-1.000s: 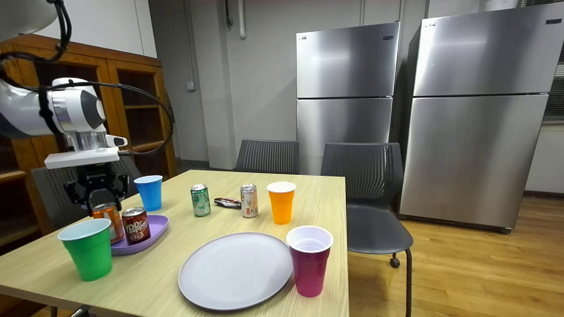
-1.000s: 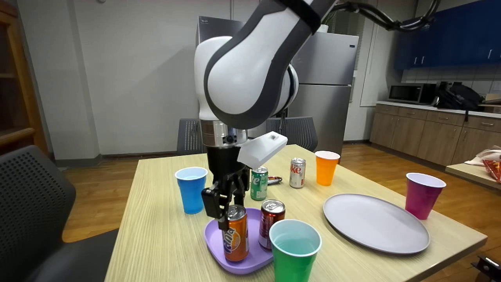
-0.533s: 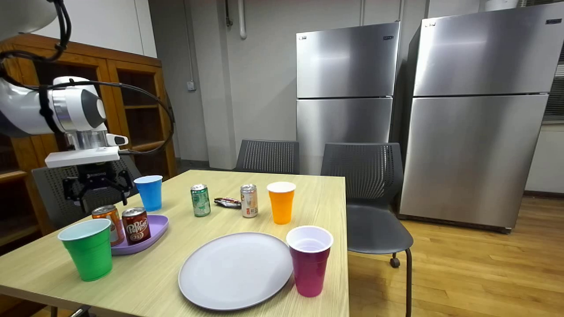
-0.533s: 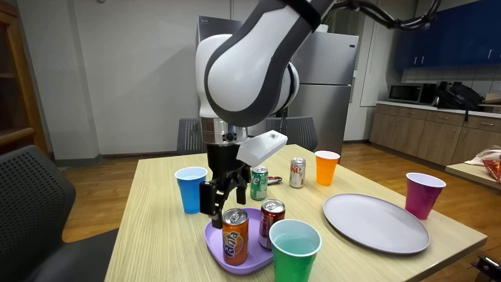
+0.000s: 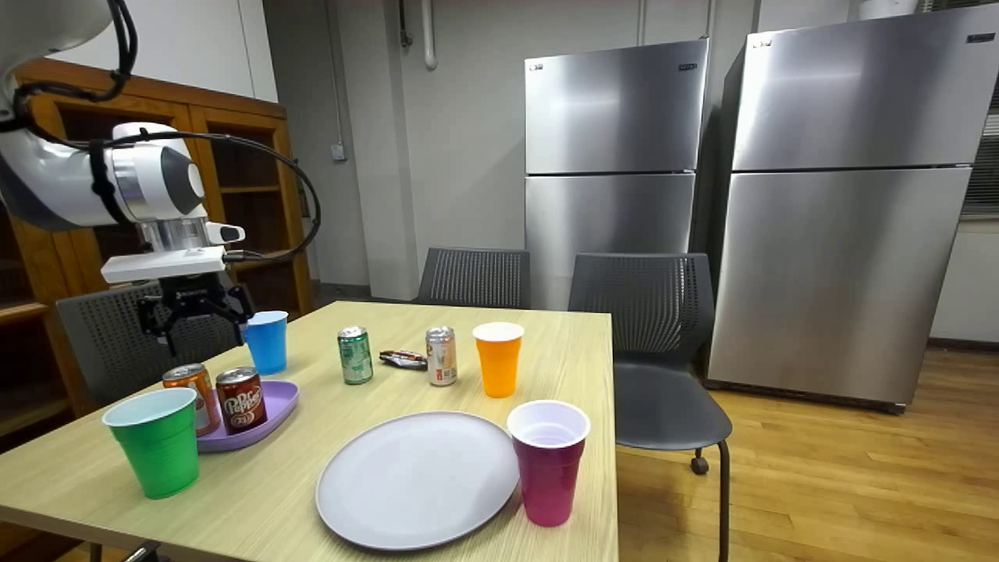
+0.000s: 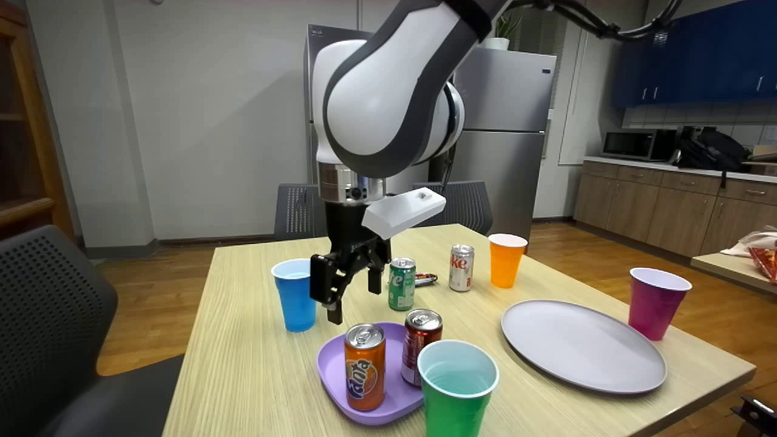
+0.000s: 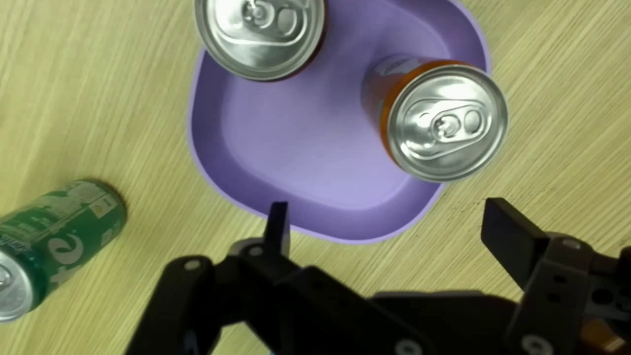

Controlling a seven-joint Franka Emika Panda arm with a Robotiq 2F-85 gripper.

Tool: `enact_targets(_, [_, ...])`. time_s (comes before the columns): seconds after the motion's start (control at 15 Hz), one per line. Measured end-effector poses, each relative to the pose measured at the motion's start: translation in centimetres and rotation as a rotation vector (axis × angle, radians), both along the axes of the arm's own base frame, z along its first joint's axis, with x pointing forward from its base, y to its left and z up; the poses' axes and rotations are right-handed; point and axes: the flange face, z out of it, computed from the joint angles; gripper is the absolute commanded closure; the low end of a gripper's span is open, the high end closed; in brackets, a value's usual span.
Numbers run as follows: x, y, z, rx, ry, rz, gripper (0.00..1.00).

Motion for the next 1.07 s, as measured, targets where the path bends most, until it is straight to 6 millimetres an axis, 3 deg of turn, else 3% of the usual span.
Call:
enact_targets(0.27, [2.0,-1.7,0.9,-0.003,-0.03,-0.051,0.0])
enact_targets(1.07, [2.1,-1.8,0.9,-0.003,-0.031,-0.053,0.0])
